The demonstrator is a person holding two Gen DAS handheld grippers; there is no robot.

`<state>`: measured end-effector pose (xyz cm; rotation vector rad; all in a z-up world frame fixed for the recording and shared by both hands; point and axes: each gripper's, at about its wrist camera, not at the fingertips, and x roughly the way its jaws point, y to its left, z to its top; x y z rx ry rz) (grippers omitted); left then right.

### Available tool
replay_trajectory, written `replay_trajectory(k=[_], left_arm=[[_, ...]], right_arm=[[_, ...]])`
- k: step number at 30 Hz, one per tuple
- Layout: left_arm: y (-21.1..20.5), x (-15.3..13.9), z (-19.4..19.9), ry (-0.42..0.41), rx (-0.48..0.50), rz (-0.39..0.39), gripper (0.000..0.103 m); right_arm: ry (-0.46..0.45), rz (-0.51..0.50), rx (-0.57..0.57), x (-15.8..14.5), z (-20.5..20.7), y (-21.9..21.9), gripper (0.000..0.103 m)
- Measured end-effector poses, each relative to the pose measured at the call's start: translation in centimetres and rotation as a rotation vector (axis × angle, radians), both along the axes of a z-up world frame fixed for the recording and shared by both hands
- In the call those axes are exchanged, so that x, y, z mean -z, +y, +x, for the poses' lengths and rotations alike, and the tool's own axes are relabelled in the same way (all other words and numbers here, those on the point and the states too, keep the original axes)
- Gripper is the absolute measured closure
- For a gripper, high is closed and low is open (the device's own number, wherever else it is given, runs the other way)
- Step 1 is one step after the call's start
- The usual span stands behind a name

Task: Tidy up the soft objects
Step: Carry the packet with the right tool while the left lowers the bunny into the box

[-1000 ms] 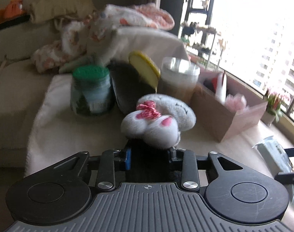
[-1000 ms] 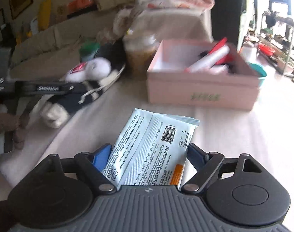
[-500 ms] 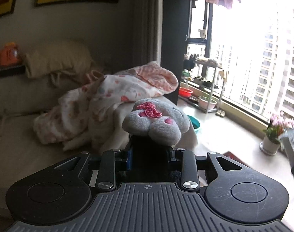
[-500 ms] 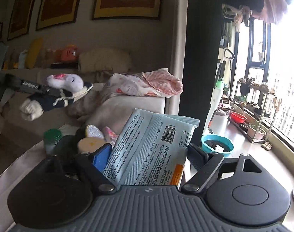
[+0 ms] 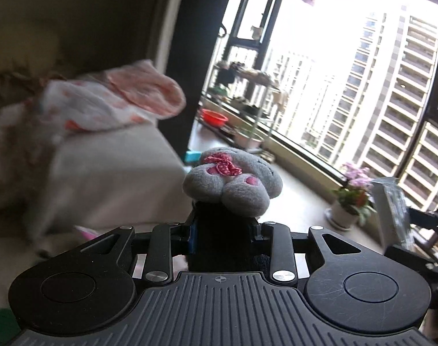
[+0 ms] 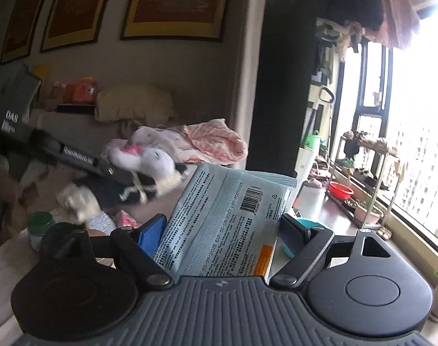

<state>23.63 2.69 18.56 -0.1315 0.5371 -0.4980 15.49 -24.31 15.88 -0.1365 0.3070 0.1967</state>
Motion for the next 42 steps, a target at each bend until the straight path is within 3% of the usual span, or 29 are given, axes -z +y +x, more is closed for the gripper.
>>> replay_trajectory(k=[5,11,13,18,23,29,34,42], left_arm=[[-3.5,0.8,0.7,0.039,0.019,-0.034,0.062],[-4.5,2.6,2.2,0.138,0.008,-0.05,0.058],[-4.2,2.7,2.1,0.126,-0.003,-0.039,0.059],[-3.3,1.9,1.1,0.109,0.064,-0.112,0.058],[-3.0,1.9,-0.9,0.092,0.04,-0.07,0.058],[-1.3,4.5,-4.3,0.108,0.053,-0.042,0.058],[2.8,5.6,-6.8,0.037,-0.069,-0.007,0.059],[12.3,8.2,-10.3,-0.004,-0.38,-0.055,0.059]], right_arm=[[0.027,0.041,0.005,0.2,1.0,-1.3,0.019],[0.069,0.086,-0.028,0.8,2.8,-0.9,0.019],[0.068,0.087,-0.03,0.8,3.2,-0.5,0.019],[0.071,0.096,-0.024,1.1,3.6,-0.2,0.019],[0.119,0.119,-0.03,1.5,4.1,-0.1,0.018],[0.279,0.167,-0.065,3.5,6.8,0.7,0.017],[0.275,0.173,-0.044,4.0,6.9,1.4,0.017],[0.286,0.039,-0.075,4.3,5.5,5.8,0.017]])
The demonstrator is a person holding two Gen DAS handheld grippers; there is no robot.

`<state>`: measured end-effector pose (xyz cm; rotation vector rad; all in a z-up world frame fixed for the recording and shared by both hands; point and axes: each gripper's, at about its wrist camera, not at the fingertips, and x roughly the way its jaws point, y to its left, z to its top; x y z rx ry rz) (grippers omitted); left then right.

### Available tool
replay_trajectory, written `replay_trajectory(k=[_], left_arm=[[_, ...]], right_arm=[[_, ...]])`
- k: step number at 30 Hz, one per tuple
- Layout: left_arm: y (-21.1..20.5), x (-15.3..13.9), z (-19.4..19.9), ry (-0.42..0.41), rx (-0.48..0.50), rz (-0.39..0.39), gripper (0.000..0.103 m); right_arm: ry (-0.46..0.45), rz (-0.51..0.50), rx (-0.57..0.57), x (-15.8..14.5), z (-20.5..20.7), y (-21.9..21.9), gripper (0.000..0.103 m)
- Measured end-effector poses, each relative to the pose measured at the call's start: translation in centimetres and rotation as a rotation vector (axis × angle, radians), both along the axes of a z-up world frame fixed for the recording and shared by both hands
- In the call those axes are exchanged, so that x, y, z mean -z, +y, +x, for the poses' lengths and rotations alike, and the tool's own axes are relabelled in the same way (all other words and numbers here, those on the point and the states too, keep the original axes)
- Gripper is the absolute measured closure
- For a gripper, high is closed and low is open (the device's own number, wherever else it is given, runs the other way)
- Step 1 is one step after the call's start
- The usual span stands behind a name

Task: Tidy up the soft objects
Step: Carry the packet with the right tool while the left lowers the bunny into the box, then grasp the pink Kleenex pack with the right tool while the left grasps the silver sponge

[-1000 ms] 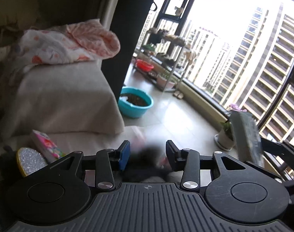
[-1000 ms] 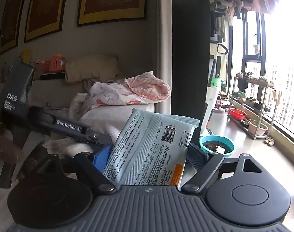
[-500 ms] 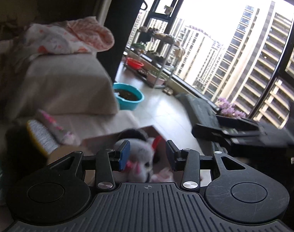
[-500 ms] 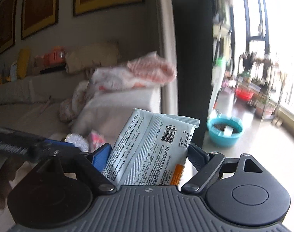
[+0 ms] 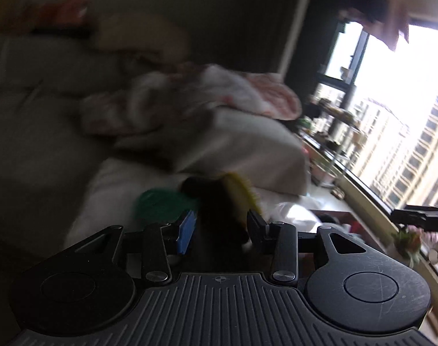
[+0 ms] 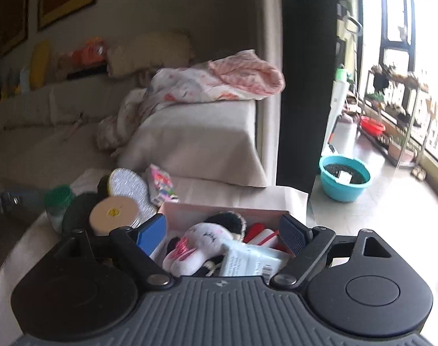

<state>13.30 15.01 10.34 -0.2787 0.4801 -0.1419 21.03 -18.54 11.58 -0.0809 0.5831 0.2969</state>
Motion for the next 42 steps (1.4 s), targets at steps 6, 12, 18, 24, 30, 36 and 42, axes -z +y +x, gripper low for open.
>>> replay_trajectory(k=[6,12,18,24,30,36,42], left_arm=[[4.0,2.7,-2.6,0.04,-0.046,-0.062,0.059],[5.5,4.5,-3.7,-0.048,-0.122,-0.116,0.059],[5.9,2.5,-1.3,-0.044,-0.027,-0.182,0.059],[6.9,-1.7,3.5,0.169,0.121,-0.165,0.059],[6.2,-3.1,9.0,0.269,0.183,-0.047,0.059],[4.5,-2.5,11.9,0.264,0.231,-0.061,0.059],[3.6,-0.8,13.4,0.294,0.261,-0.073,0.059]], right_arm=[[-0.034,-0.044,-0.069,-1.7,-1.5,4.7,0.017],[0.044,-0.061,-0.111,-5.3,0.8,10.0,0.017],[0.257,-0.111,-0.167,-5.9,8.9,15.8,0.034],[0.506,-0.028,-0.172,-2.3,18.0,16.4,0.043],[0.719,0.077,-0.104,3.7,26.6,16.2,0.042],[0.726,0.006,-0.083,6.9,29.6,17.7,0.041],[0.775,-0.037,-0.089,9.5,31.2,19.4,0.033]])
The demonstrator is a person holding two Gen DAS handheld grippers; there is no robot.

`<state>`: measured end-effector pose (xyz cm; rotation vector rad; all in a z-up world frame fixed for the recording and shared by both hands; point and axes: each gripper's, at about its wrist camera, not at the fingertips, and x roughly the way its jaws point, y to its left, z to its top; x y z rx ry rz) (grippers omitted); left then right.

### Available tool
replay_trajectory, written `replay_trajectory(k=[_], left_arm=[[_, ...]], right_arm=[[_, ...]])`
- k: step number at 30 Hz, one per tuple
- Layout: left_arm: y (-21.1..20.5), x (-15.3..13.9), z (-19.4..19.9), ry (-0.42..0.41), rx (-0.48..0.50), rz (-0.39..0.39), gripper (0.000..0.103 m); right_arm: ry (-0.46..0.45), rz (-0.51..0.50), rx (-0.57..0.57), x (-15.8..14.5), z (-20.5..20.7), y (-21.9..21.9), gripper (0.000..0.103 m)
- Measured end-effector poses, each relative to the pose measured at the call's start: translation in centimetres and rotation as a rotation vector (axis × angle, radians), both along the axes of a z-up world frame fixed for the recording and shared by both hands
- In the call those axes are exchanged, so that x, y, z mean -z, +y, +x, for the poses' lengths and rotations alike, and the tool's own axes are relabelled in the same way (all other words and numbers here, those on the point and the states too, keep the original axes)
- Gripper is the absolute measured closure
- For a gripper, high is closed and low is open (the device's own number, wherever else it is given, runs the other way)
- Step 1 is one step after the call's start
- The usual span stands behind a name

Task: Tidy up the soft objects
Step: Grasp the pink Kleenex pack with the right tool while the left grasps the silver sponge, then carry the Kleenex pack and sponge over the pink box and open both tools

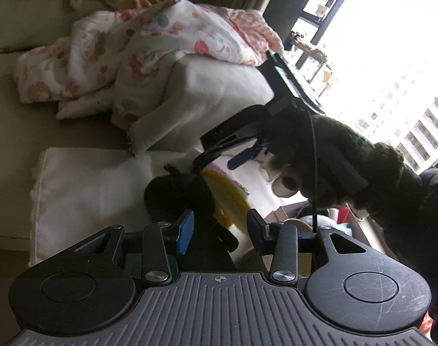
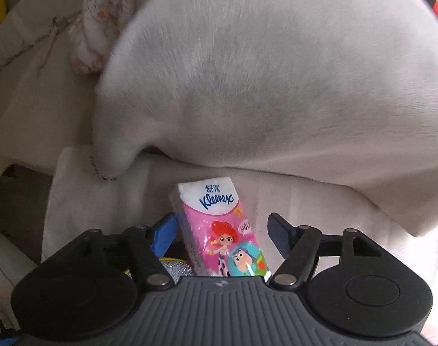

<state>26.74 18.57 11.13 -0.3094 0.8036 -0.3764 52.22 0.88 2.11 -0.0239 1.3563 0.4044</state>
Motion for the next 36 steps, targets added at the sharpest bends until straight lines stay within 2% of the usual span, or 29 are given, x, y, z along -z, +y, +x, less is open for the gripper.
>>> replay_trajectory(k=[2,4,5,8,11,15,18,22,27,29,33,36], left_arm=[[0.0,0.3,0.1,0.008,-0.002,-0.003,0.059],[0.3,0.4,0.1,0.013,-0.011,-0.004,0.059],[0.4,0.4,0.3,0.015,-0.018,-0.004,0.059],[0.8,0.2,0.2,0.008,-0.043,-0.002,0.059],[0.9,-0.1,0.3,0.009,-0.062,0.001,0.059],[0.3,-0.2,1.6,0.047,-0.063,-0.021,0.059],[-1.0,0.4,3.8,0.099,-0.048,-0.016,0.059],[-2.7,1.6,6.7,0.171,-0.051,0.041,0.059],[-4.5,3.1,8.7,0.236,-0.034,0.047,0.064],[-5.5,3.3,9.1,0.234,-0.015,0.053,0.076],[-7.3,4.5,10.4,0.273,-0.01,0.099,0.077],[-7.5,5.1,11.0,0.293,-0.014,0.076,0.083]], right_arm=[[0.027,-0.005,0.008,0.6,0.4,0.1,0.036],[0.021,0.002,0.034,0.8,0.2,-0.1,0.044],[0.006,0.019,0.034,0.4,0.0,-0.2,0.054],[-0.08,0.095,0.02,-2.6,-1.5,-1.0,0.059],[-0.131,0.19,0.019,-6.5,-3.3,-2.6,0.06],[-0.24,0.227,-0.002,-12.3,-6.5,-4.7,0.06],[-0.286,0.242,-0.006,-15.5,-8.2,-6.6,0.059],[-0.33,0.258,-0.006,-18.0,-11.0,-9.2,0.059],[-0.36,0.266,0.004,-18.9,-13.3,-11.5,0.059],[-0.364,0.256,0.009,-18.8,-13.9,-12.0,0.059],[-0.357,0.236,0.009,-17.7,-14.3,-11.7,0.059],[-0.363,0.226,0.002,-17.7,-15.0,-11.3,0.059]])
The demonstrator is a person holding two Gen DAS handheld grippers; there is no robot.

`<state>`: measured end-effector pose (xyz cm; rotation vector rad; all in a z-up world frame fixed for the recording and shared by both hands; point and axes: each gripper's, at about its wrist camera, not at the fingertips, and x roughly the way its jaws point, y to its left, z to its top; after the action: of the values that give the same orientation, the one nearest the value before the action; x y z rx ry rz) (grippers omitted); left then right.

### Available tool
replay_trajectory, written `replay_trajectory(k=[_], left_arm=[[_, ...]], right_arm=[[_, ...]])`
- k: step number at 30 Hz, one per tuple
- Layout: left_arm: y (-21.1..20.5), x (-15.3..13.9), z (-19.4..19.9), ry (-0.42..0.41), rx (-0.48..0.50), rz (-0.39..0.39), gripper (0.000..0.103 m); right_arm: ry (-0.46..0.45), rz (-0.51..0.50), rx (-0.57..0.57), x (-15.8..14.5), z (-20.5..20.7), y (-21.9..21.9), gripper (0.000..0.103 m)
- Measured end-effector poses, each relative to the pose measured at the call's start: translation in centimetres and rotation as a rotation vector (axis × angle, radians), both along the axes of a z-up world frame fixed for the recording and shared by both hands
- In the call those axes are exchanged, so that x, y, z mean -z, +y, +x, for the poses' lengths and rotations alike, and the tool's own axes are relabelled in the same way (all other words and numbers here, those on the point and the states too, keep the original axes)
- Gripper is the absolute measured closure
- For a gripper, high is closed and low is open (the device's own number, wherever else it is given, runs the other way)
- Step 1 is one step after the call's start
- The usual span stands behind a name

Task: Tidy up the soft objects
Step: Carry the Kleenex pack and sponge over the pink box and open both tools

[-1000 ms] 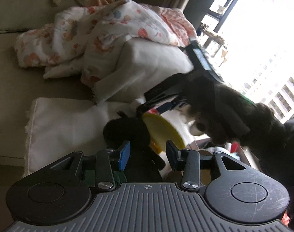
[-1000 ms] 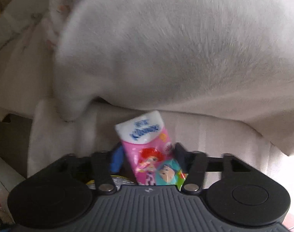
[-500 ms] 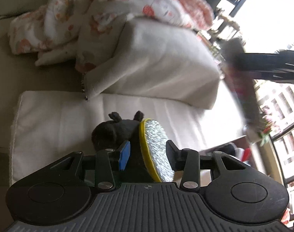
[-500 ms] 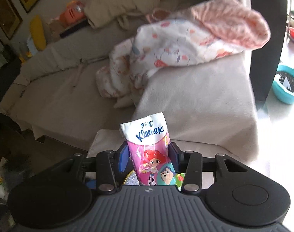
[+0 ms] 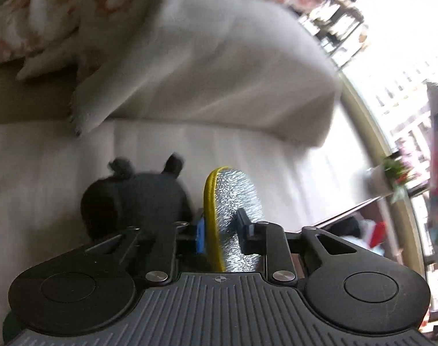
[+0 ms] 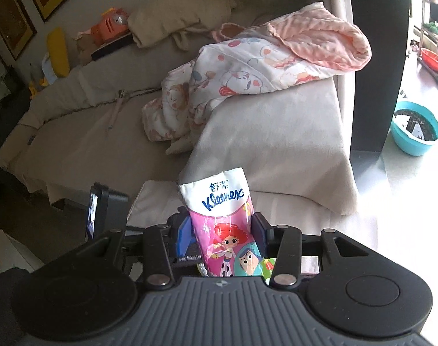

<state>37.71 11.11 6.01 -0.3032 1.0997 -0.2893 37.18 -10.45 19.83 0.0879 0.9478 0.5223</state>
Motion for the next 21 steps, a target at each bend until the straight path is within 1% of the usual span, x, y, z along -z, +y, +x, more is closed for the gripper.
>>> replay_trajectory(k=[1,3,5,8,12,16,17,21], left_arm=[[0.2,-0.3,-0.1,-0.023,0.005,-0.019,0.085],[0.9,-1.2,-0.8,-0.069,0.009,-0.073,0.085],[1.8,-2.8,-1.8,-0.122,0.008,-0.088,0.085],[3.8,-6.0,-3.7,-0.213,-0.009,-0.061,0.085],[7.2,-10.7,-6.9,-0.313,-0.051,0.009,0.085],[10.0,-13.6,-10.1,-0.355,-0.081,0.045,0.085],[10.0,-14.1,-10.7,-0.36,-0.085,0.051,0.085],[10.7,-15.3,-13.2,-0.356,-0.077,0.038,0.085]], right_arm=[[-0.007,-0.003,-0.002,-0.2,-0.2,0.2,0.059],[-0.022,-0.006,-0.006,-0.8,-0.8,0.5,0.059],[-0.041,-0.009,-0.014,-1.5,-1.3,0.8,0.059],[-0.074,-0.011,-0.03,-2.8,-2.4,1.6,0.059],[-0.11,-0.007,-0.065,-4.4,-3.8,3.2,0.059],[-0.112,0.002,-0.096,-5.0,-5.2,4.8,0.059],[-0.115,-0.002,-0.107,-5.1,-5.6,5.3,0.059],[-0.145,-0.032,-0.147,-5.8,-7.6,6.5,0.059]])
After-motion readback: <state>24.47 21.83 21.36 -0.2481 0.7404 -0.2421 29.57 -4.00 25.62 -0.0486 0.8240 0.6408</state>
